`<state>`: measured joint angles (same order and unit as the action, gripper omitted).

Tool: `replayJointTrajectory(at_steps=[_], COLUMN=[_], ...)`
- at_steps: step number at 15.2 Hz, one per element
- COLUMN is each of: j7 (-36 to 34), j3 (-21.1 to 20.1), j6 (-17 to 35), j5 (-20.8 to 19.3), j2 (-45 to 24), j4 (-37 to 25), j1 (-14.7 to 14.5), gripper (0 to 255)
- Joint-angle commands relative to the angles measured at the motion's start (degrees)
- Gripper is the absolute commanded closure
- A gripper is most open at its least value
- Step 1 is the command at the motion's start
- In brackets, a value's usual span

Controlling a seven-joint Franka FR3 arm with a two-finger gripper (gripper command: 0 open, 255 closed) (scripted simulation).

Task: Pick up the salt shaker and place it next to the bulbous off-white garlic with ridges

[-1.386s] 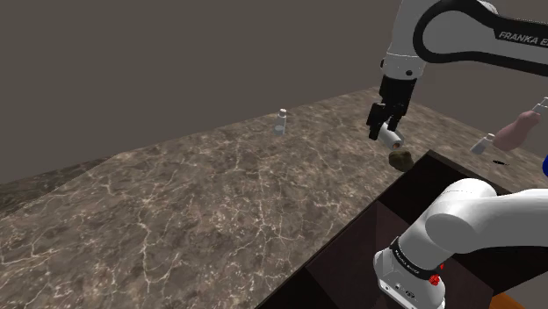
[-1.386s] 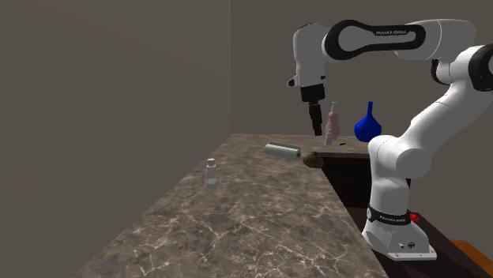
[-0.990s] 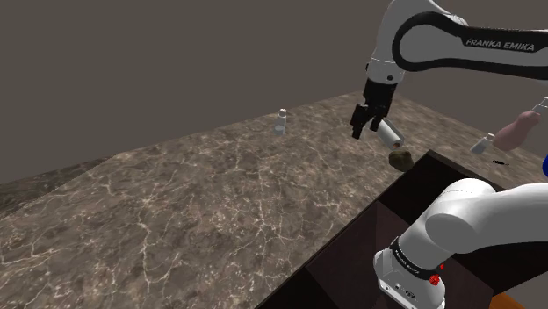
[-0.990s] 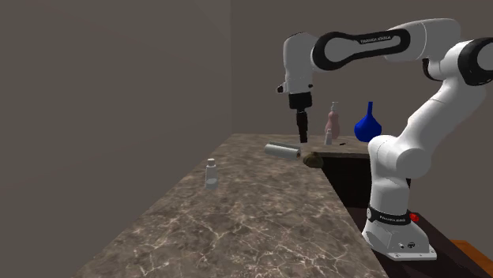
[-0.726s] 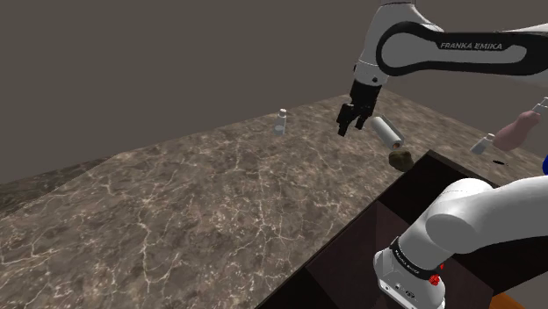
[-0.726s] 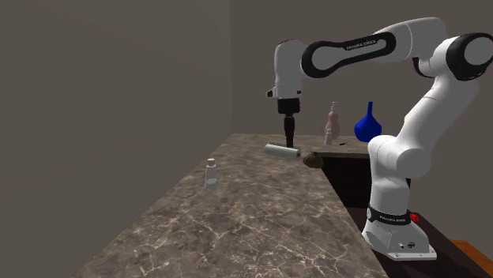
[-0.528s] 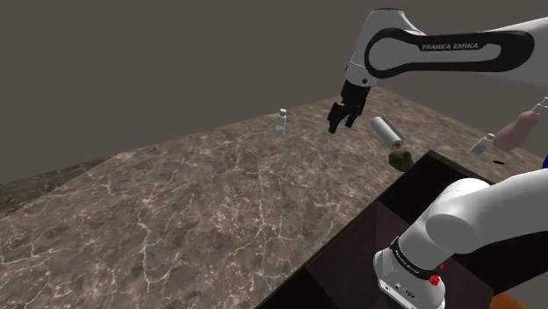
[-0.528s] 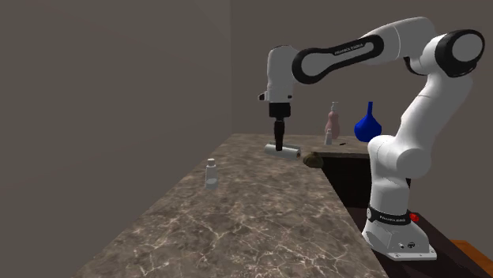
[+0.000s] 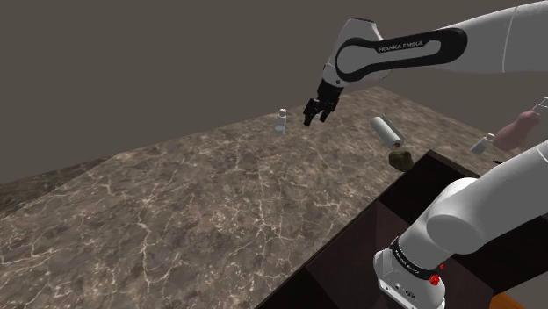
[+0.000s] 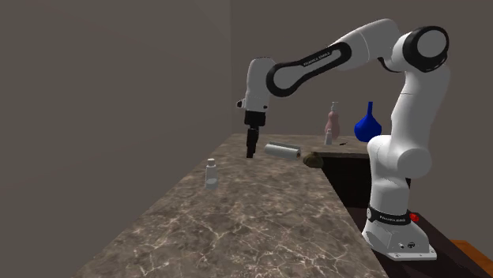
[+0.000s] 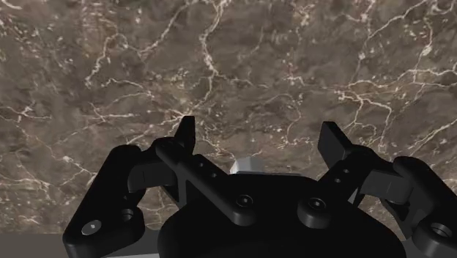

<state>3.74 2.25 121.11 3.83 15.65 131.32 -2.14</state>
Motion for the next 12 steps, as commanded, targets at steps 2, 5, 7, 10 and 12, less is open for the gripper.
replayJointTrajectory(at_steps=[2, 5, 7, 10, 12], j7=[2.21, 4.53, 6.15, 7.61, 7.77], j3=[0.57, 0.91, 0.99, 0.87, 0.76], j6=[4.42, 7.96, 9.92, 11.99, 13.29], j5=[1.93, 4.21, 5.88, 7.46, 7.71], j2=[-5.6, -11.09, -14.74, -18.3, -19.28], j4=[-3.66, -7.91, -11.09, -13.84, -13.52], j1=[-0.5, -0.91, -1.07, -1.13, -1.21], gripper=[0, 0, 0, 0, 0])
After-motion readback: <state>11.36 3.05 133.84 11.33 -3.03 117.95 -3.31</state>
